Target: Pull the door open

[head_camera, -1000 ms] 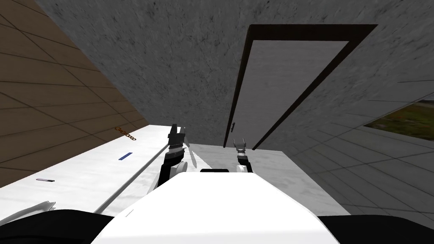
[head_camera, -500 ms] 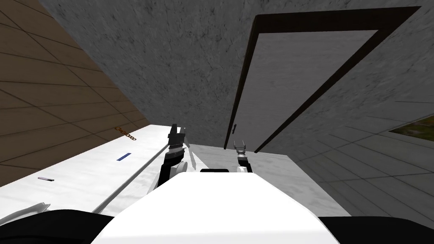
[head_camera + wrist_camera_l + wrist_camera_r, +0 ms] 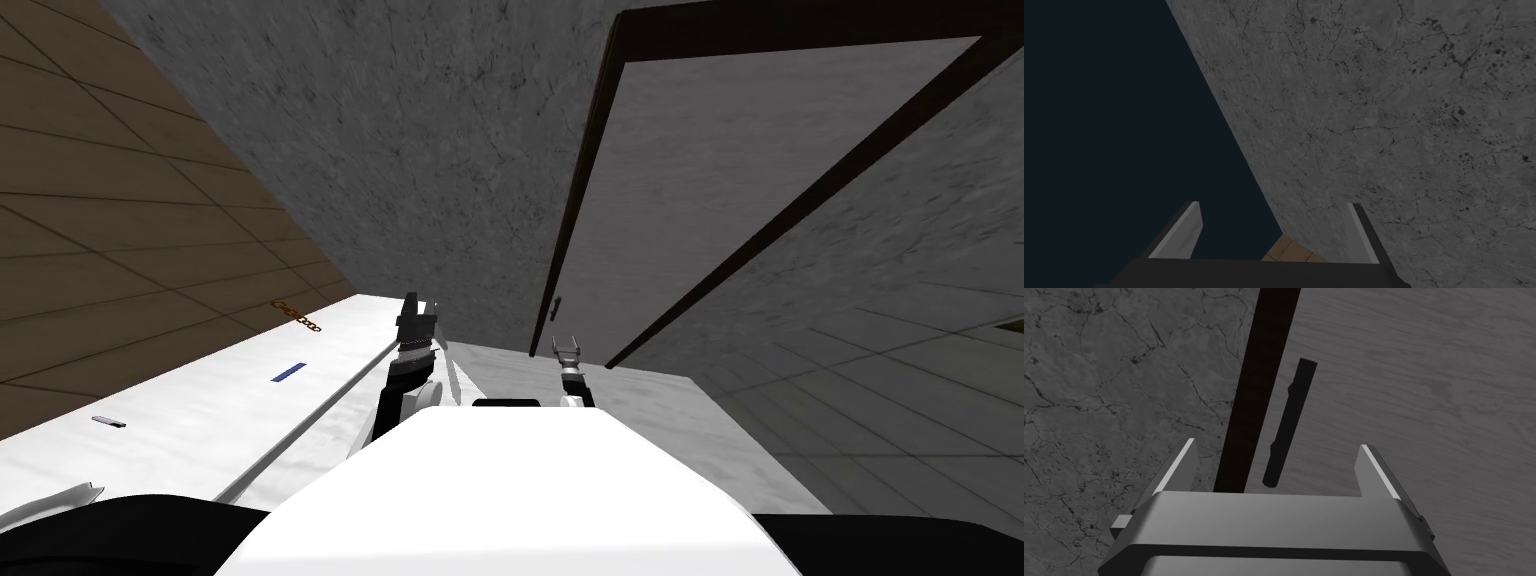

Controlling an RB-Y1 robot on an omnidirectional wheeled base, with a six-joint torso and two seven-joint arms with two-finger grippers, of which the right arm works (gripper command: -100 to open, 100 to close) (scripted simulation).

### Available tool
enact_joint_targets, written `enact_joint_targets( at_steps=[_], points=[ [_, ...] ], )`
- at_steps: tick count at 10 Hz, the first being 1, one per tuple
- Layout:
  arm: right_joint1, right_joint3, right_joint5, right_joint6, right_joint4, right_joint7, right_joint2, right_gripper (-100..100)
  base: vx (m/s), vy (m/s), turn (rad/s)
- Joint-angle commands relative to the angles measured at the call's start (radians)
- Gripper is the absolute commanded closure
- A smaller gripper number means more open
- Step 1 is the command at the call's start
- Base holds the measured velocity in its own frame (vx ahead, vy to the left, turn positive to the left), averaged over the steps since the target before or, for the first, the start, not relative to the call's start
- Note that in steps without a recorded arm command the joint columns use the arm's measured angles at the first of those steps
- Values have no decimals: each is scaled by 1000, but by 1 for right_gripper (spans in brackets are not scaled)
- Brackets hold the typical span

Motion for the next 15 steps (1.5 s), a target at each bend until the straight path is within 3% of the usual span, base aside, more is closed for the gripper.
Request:
enact_joint_targets(
  at_steps=[1,15],
  points=[
    [-8,8,-22,-6,33,-34,-9,-100,117,-23,61],
    [-76,79,-194,-50,295,-274,-69,-100,98,-40,54]
  ],
)
